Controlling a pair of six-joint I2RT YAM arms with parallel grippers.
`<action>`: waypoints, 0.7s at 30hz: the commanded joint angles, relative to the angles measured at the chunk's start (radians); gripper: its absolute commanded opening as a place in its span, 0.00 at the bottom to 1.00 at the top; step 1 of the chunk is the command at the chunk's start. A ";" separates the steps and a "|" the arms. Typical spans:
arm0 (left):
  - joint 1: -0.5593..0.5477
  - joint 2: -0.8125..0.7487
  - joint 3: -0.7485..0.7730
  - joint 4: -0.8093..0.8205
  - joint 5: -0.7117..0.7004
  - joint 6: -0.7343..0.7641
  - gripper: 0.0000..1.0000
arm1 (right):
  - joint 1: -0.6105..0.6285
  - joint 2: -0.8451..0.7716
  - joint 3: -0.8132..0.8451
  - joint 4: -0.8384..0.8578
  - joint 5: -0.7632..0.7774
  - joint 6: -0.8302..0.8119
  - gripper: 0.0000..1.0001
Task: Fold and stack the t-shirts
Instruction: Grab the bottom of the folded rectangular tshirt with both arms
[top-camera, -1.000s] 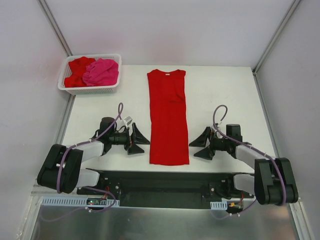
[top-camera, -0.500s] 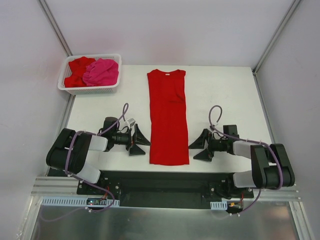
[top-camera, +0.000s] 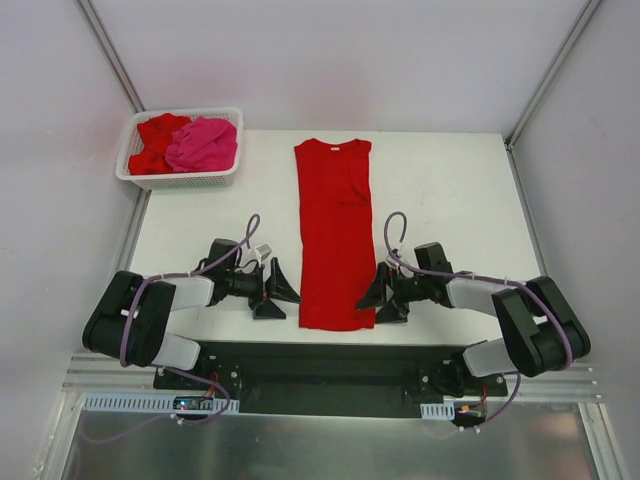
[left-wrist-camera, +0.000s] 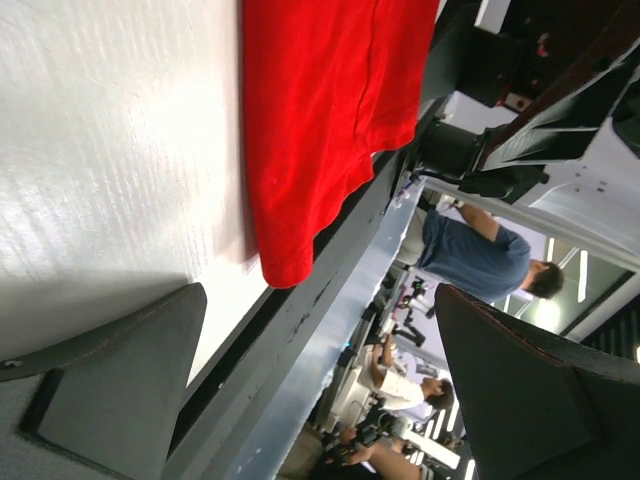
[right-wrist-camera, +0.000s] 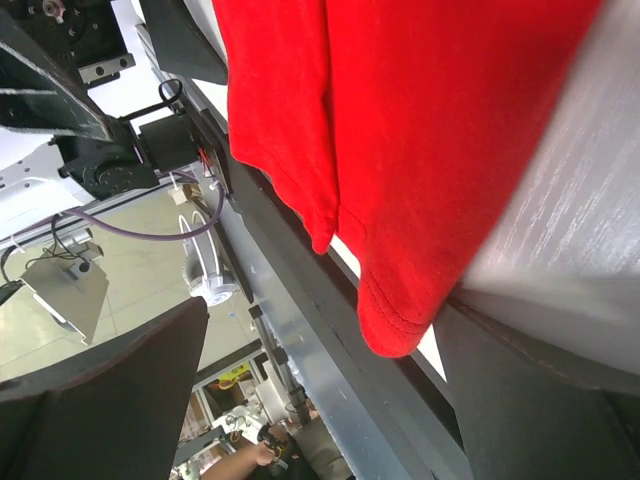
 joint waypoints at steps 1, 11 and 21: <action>-0.054 -0.034 -0.006 -0.060 -0.046 0.053 0.99 | 0.007 -0.044 -0.010 -0.064 0.090 -0.042 0.98; -0.150 0.032 -0.015 0.090 -0.091 -0.042 0.99 | 0.007 -0.123 0.039 -0.348 0.202 -0.168 0.98; -0.190 0.064 0.004 0.149 -0.123 -0.060 0.99 | 0.007 -0.146 0.040 -0.465 0.297 -0.228 0.98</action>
